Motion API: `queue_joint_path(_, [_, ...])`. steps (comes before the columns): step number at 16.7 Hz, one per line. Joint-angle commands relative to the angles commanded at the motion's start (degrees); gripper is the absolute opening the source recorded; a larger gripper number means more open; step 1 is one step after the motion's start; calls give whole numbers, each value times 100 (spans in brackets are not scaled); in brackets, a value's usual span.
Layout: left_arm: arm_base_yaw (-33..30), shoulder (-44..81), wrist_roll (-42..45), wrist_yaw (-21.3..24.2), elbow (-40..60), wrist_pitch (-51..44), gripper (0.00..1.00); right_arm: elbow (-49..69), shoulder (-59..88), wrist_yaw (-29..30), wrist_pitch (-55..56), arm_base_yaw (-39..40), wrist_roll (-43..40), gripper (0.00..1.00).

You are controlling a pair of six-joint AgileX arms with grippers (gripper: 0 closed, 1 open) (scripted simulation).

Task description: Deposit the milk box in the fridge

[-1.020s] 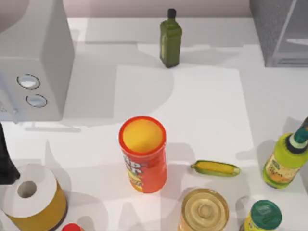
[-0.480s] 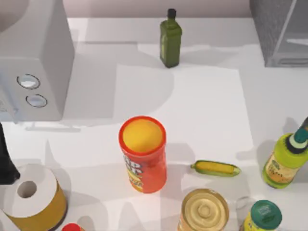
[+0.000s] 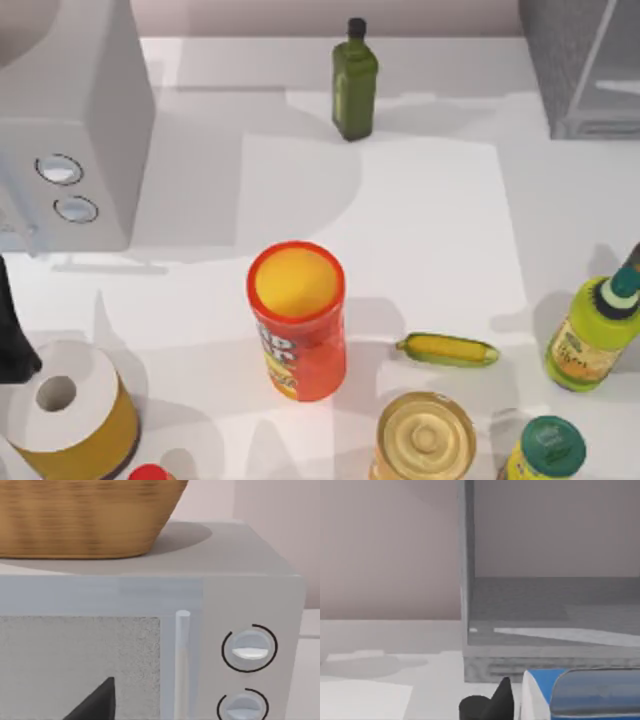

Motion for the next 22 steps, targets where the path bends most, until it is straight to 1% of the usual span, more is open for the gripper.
queue_joint_path(2, [0, 0, 0, 0, 0, 0, 100, 287, 533, -122, 361, -54, 30, 0])
queue_joint_path(5, [0, 0, 0, 0, 0, 0, 100, 905, 1793, -350, 1133, -197, 75, 0])
queue_joint_path(8, [0, 0, 0, 0, 0, 0, 100, 1674, 3591, -607, 2091, -400, 115, 0])
queue_joint_path(13, [0, 0, 0, 0, 0, 0, 100, 3096, 7358, -999, 3842, -800, 167, 0])
queue_joint_path(16, [0, 0, 0, 0, 0, 0, 100, 3914, 9285, -1173, 4840, -1061, 163, 0])
queue_joint_path(19, [0, 0, 0, 0, 0, 0, 100, 4605, 10713, -1285, 5678, -1298, 129, 0])
queue_joint_path(22, [0, 0, 0, 0, 0, 0, 100, 5107, 11636, -1356, 6284, -1477, 82, 0])
